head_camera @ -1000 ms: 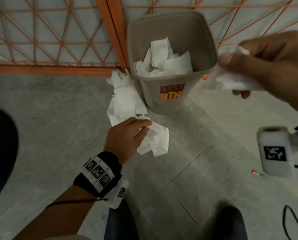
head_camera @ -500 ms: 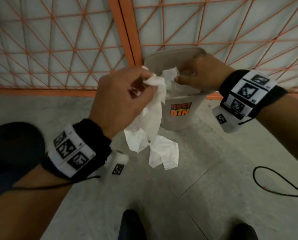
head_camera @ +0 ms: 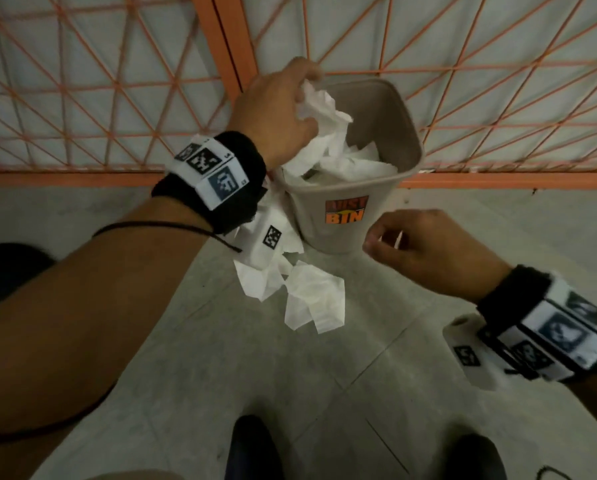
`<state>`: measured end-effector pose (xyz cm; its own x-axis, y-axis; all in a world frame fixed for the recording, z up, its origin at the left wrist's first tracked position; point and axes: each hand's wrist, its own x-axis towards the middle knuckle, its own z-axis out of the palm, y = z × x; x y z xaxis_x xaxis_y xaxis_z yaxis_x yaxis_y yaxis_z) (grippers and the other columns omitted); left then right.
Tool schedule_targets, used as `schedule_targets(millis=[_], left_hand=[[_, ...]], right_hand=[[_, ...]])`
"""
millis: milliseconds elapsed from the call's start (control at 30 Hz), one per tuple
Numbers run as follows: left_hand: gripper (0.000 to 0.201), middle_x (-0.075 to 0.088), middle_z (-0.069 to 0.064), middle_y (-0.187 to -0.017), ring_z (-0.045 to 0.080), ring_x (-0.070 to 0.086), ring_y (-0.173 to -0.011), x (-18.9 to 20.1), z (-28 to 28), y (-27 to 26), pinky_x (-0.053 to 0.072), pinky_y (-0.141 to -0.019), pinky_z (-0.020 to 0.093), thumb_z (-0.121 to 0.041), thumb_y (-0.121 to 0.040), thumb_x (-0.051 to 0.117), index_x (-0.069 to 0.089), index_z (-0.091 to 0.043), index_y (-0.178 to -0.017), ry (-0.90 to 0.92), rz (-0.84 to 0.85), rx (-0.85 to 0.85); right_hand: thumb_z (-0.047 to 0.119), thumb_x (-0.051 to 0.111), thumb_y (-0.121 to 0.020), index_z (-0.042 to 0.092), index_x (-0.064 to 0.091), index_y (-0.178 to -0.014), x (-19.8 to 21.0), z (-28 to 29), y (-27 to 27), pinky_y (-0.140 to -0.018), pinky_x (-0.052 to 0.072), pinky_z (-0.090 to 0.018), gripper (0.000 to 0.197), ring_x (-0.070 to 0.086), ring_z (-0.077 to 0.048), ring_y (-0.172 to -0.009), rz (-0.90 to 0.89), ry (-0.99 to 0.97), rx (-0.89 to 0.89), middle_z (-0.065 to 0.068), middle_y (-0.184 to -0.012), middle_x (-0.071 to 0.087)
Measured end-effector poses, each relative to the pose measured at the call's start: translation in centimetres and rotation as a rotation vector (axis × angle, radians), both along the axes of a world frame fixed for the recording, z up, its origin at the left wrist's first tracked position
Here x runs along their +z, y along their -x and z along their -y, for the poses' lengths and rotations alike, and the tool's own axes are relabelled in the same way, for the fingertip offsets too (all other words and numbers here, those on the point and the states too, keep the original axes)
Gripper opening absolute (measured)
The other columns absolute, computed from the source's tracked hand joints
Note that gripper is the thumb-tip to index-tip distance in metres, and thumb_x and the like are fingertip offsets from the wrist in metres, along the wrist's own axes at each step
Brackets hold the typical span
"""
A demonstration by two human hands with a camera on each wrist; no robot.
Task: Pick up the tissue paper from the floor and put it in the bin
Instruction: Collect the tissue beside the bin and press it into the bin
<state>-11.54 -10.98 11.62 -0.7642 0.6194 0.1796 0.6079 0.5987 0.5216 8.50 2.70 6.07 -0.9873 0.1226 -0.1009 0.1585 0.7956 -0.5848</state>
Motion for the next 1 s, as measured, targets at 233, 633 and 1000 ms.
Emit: schedule_targets(millis=[233, 633, 1000], left_hand=[[0.031, 0.065, -0.005, -0.103, 0.005, 0.063, -0.087, -3.8, 7.5, -2.4, 0.051, -0.072, 0.013, -0.012, -0.089, 0.056, 0.059, -0.023, -0.117, -0.417, -0.011, 0.211], [0.056, 0.042, 0.003, -0.144, 0.029, 0.046, -0.125, -18.2, 9.1, -2.1, 0.047, -0.095, 0.043, -0.035, -0.088, 0.059, 0.039, -0.029, -0.14, 0.299, 0.26, 0.29], [0.027, 0.064, 0.011, -0.114, 0.037, 0.05, -0.111, -20.5, 7.1, 2.0, 0.046, -0.081, 0.042, -0.027, -0.095, 0.047, 0.066, -0.021, -0.114, 0.548, 0.001, 0.221]], right_hand=[[0.042, 0.054, -0.094, 0.028, 0.055, -0.131, -12.1, 4.0, 2.2, -0.095, 0.048, -0.039, 0.04, 0.052, -0.023, -0.118, 0.253, -0.13, 0.205, 0.001, -0.131, 0.054], [0.026, 0.067, -0.078, 0.023, 0.072, -0.081, -20.9, 3.3, -0.2, -0.06, 0.044, -0.034, 0.006, 0.06, -0.028, -0.079, -0.004, -0.546, 0.283, 0.002, -0.083, 0.068], [0.029, 0.058, -0.091, 0.017, 0.071, -0.09, -14.2, 2.1, -2.7, -0.055, 0.054, -0.032, 0.018, 0.066, -0.023, -0.073, -0.235, -0.21, 0.086, 0.0, -0.088, 0.069]])
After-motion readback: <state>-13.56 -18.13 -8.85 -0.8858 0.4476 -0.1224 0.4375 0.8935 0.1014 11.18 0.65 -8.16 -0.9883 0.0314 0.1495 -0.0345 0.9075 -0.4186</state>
